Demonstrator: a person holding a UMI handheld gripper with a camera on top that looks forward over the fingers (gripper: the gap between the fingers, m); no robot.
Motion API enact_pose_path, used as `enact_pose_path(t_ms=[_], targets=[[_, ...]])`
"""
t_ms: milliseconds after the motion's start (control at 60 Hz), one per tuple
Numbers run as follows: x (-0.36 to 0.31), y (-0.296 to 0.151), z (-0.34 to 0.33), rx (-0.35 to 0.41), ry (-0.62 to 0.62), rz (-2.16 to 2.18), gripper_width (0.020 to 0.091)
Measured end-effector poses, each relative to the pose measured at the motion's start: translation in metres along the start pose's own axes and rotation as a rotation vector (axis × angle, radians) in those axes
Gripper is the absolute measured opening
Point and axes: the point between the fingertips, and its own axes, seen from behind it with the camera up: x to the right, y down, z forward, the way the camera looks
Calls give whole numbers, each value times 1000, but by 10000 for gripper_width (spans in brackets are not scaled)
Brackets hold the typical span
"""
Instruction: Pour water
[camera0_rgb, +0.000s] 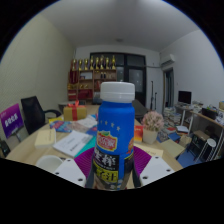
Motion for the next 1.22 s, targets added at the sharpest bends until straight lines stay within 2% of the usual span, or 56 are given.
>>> enact_pose_path(t_ms=[67, 150, 167, 200, 333, 417, 483, 567, 650, 850, 1217], targets=[[12, 31, 2, -37, 8, -11, 550], [1, 41, 24, -64, -11, 8, 549], [2, 45, 25, -72, -16, 11, 605], [-10, 45, 28, -48, -11, 3, 562], [-11, 48, 32, -67, -10, -20, 567], [-11, 48, 30, -74, -3, -17, 620], [-9, 56, 24, -120, 14, -27, 679], [0, 62, 10, -168, 61, -28, 850], [-4, 64, -8, -162, 77, -33, 839], [-18, 54, -96, -194, 100, 8, 833], [-115, -49, -342, -152, 190, 39, 831]])
